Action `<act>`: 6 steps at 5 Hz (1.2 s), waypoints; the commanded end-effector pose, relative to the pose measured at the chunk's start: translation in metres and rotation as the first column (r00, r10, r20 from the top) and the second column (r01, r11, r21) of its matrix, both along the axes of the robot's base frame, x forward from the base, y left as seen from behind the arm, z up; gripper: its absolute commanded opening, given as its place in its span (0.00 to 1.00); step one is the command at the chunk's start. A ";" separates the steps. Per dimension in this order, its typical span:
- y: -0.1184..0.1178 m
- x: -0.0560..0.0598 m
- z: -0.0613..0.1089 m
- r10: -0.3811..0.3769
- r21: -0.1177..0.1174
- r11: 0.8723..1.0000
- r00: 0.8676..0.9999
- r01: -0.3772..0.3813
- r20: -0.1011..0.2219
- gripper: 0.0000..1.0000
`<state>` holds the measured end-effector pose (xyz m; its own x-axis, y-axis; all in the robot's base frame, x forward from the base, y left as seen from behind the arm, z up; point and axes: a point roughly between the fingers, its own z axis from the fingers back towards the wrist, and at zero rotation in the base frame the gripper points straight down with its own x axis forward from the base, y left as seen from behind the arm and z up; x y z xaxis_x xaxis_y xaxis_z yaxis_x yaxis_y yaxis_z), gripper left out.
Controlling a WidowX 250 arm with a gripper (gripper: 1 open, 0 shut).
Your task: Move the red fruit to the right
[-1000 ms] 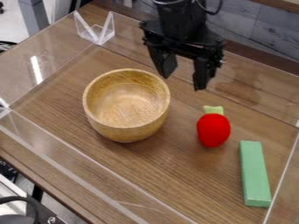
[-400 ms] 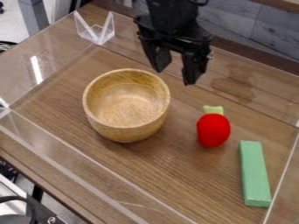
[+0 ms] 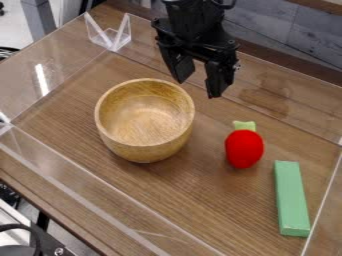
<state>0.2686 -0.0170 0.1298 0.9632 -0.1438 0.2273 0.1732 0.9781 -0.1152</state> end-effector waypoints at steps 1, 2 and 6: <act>0.013 0.006 0.012 0.026 0.000 1.000 0.999 -0.026 0.028 1.00; 0.034 0.013 0.019 0.064 -0.008 0.998 0.998 -0.064 0.029 1.00; 0.043 0.028 0.013 0.071 -0.045 0.997 0.996 -0.068 0.050 1.00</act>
